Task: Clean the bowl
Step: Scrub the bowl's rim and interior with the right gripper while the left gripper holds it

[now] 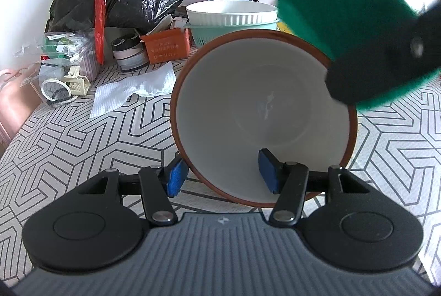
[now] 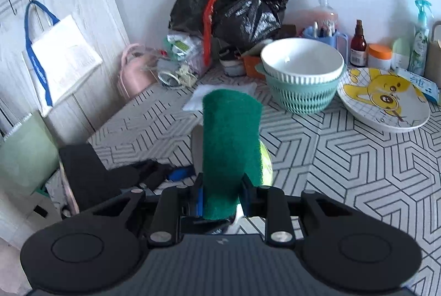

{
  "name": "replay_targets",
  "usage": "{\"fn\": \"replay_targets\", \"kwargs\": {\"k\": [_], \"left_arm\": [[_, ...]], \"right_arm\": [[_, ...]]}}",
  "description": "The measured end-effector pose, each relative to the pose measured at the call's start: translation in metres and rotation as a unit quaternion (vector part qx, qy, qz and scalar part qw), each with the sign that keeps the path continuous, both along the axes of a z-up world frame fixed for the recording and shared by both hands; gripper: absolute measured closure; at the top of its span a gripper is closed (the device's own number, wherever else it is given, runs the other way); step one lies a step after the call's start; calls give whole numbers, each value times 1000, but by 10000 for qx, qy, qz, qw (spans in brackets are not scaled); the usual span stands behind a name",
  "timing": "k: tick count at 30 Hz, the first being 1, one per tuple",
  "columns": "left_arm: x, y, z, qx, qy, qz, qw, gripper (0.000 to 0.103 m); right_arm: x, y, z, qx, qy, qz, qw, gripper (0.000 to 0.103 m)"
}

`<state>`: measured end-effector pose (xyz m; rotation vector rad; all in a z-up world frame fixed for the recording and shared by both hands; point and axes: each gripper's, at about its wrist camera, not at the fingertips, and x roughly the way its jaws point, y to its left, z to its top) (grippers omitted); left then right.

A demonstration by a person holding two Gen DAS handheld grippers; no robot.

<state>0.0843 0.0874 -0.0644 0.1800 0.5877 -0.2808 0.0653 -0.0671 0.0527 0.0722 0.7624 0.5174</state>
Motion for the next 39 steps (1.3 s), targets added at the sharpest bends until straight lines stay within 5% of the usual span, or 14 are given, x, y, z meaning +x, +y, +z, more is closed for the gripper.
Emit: {"fn": "replay_targets", "kwargs": {"k": [19, 33, 39], "left_arm": [[0, -2, 1, 70, -33, -5, 10000, 46], [-1, -1, 1, 35, -19, -5, 10000, 46], [-3, -1, 1, 37, -23, -8, 10000, 45]], "right_arm": [[12, -16, -46, 195, 607, -304, 9975, 77], [6, -9, -7, 336, 150, -189, 9991, 77], [11, -13, -15, 384, 221, -344, 9984, 78]]}}
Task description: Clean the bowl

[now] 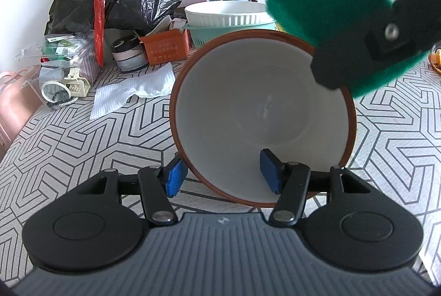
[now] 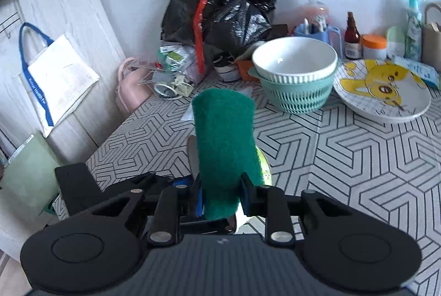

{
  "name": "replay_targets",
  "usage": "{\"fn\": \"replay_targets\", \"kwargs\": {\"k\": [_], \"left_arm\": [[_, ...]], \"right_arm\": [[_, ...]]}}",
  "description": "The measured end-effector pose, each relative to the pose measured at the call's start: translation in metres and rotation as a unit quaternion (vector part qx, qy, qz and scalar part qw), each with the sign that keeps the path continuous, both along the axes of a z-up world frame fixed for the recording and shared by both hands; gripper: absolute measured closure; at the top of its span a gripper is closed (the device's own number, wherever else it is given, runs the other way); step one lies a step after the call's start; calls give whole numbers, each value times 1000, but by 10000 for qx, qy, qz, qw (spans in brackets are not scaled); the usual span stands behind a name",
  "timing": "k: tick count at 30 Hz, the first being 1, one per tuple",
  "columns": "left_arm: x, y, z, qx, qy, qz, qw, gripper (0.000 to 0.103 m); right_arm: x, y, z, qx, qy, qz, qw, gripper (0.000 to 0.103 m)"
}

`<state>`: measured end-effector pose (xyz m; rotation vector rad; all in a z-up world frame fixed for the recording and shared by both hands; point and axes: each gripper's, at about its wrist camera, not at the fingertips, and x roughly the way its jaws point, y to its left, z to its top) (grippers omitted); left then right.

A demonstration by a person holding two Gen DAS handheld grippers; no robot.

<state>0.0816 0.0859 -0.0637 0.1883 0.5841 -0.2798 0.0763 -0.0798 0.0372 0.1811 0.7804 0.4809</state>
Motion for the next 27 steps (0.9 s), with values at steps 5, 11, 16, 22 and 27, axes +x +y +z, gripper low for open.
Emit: {"fn": "replay_targets", "kwargs": {"k": [5, 11, 16, 22, 27], "left_arm": [[0, 0, 0, 6, -3, -5, 10000, 45], [0, -2, 0, 33, -18, -50, 10000, 45], [1, -7, 2, 278, -78, -123, 9995, 45], [15, -8, 11, 385, 243, -247, 9987, 44], [31, -6, 17, 304, 617, -356, 9970, 44]], "right_arm": [[6, -12, -22, 149, 352, -73, 9992, 77], [4, -19, -31, 301, 480, -100, 9983, 77], [1, -12, -13, -1, 131, -158, 9998, 77], [15, 11, 1, -736, -112, -147, 9971, 77], [37, 7, -1, -896, 188, -409, 9950, 78]]}}
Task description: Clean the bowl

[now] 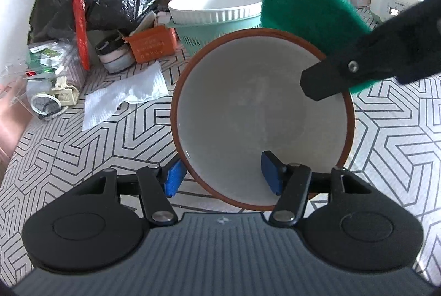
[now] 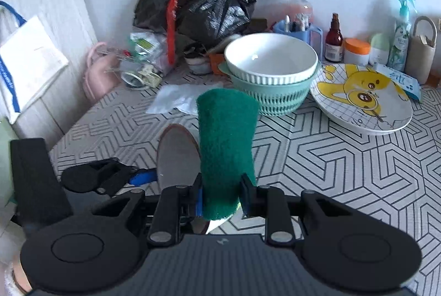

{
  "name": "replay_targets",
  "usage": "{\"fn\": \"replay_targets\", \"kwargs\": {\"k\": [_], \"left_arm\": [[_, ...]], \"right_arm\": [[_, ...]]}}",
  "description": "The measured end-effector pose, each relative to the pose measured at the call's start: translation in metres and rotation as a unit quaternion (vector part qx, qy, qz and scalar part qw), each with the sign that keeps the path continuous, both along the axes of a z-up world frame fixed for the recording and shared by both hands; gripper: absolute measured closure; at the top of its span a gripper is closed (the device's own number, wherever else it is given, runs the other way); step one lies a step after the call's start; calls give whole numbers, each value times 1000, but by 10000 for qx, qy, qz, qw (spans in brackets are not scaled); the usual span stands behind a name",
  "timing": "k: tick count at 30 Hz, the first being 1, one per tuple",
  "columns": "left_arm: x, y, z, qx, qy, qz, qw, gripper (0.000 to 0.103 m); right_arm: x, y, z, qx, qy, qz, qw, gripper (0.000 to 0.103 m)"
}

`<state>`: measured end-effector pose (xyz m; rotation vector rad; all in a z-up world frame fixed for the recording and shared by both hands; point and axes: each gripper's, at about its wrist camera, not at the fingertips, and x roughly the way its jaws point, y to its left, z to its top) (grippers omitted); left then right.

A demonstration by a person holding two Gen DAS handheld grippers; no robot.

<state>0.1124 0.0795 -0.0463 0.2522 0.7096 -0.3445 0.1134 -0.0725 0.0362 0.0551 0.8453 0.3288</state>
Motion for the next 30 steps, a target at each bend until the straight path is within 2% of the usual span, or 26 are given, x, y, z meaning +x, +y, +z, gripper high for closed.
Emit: {"fn": "replay_targets", "kwargs": {"k": [9, 15, 17, 21, 25, 30], "left_arm": [[25, -12, 8, 141, 551, -97, 9983, 43], [33, -23, 16, 212, 518, -34, 9984, 40], [35, -25, 19, 267, 396, 6, 9989, 39], [38, -24, 26, 136, 306, -49, 9994, 39], [47, -22, 36, 86, 293, -27, 9995, 37], [44, -24, 30, 145, 152, 40, 9998, 37]], "right_arm": [[17, -20, -16, 260, 288, -339, 9987, 78], [29, -37, -25, 569, 342, -580, 9961, 78], [31, -46, -28, 758, 367, -625, 9945, 82], [29, -56, -24, 796, 266, -686, 9941, 82], [25, -64, -13, 869, 145, -664, 9939, 82], [18, -65, 10, 1077, -39, -368, 9935, 82]]}}
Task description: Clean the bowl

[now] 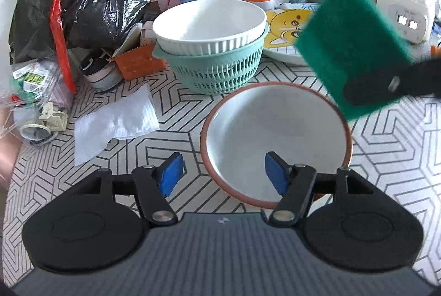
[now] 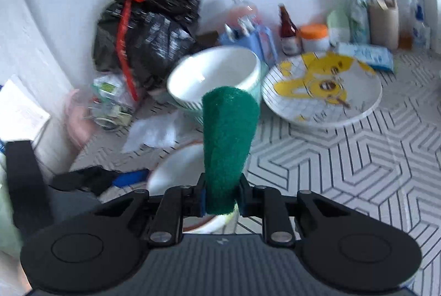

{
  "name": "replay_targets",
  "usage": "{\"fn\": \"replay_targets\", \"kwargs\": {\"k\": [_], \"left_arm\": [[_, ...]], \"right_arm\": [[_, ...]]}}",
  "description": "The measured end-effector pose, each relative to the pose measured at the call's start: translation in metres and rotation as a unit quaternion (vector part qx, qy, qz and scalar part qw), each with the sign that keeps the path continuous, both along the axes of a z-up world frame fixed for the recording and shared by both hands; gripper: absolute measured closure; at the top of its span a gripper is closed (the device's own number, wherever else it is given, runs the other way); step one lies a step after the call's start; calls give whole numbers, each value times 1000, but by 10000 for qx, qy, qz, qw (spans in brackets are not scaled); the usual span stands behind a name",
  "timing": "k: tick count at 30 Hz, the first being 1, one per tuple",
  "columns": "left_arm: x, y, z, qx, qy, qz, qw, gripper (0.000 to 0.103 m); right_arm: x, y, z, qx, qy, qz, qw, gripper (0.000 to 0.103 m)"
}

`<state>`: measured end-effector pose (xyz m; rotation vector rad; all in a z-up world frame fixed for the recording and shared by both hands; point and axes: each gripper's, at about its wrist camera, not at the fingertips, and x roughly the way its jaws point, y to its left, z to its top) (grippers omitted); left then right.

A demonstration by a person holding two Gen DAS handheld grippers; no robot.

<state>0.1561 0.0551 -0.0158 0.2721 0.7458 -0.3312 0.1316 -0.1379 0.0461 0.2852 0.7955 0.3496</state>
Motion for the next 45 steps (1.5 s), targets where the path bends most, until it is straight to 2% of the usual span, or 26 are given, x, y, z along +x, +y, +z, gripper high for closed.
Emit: {"fn": "replay_targets", "kwargs": {"k": [2, 7, 9, 11, 15, 16, 17, 18, 19, 21, 24, 27, 29, 33, 35, 39, 40, 41, 45], "left_arm": [[1, 3, -1, -113, 49, 60, 9999, 37], [1, 7, -4, -218, 28, 206, 9995, 37], [1, 8, -5, -266, 23, 235, 9994, 36], [2, 9, -7, -334, 67, 211, 9992, 35], [6, 8, -10, -457, 168, 115, 9987, 34], [7, 8, -10, -475, 178, 145, 9986, 34], [8, 8, -10, -493, 199, 175, 9984, 34], [10, 9, -10, -516, 241, 181, 9982, 34], [11, 9, -11, -544, 294, 170, 9979, 34], [12, 10, -11, -583, 351, 168, 9975, 34], [13, 10, -11, -587, 417, 226, 9972, 34], [13, 10, -11, -569, 479, 292, 9968, 34], [13, 9, -10, -532, 501, 329, 9968, 34], [10, 6, -8, -395, 376, 310, 9980, 34], [10, 6, -8, -385, 374, 300, 9981, 34], [11, 7, -8, -427, 386, 298, 9979, 34], [11, 7, -8, -430, 380, 298, 9979, 34], [11, 7, -8, -430, 378, 299, 9979, 34], [10, 8, -9, -443, 371, 293, 9979, 34]], "right_arm": [[6, 4, 4, 218, 163, 282, 9992, 82], [32, 12, -13, 408, 791, 453, 9950, 82], [38, 15, -18, 312, 926, 425, 9943, 82], [40, 24, -20, -267, 918, 274, 9950, 78], [32, 31, -13, -432, 887, 452, 9941, 51], [28, 33, -7, -669, 827, 323, 9938, 45], [25, 35, -2, -891, 767, 203, 9929, 32], [24, 36, 0, -994, 711, 158, 9924, 25], [23, 35, 2, -1053, 654, 145, 9922, 24], [21, 34, 6, -1159, 552, 119, 9917, 24], [26, 32, 3, -1153, 670, 158, 9909, 22], [29, 34, -3, -1488, 627, -24, 9869, 22], [25, 34, -2, -1854, 431, -300, 9812, 22], [7, 26, 12, -1745, 17, -570, 9830, 21], [-7, 20, 24, -1569, -339, -596, 9852, 21], [-12, 14, 32, -1333, -469, -522, 9886, 22], [-9, 14, 31, -1228, -382, -337, 9911, 26], [-7, 15, 30, -1163, -322, -242, 9924, 40], [-8, 26, 30, -1167, -305, 91, 9927, 42]]}}
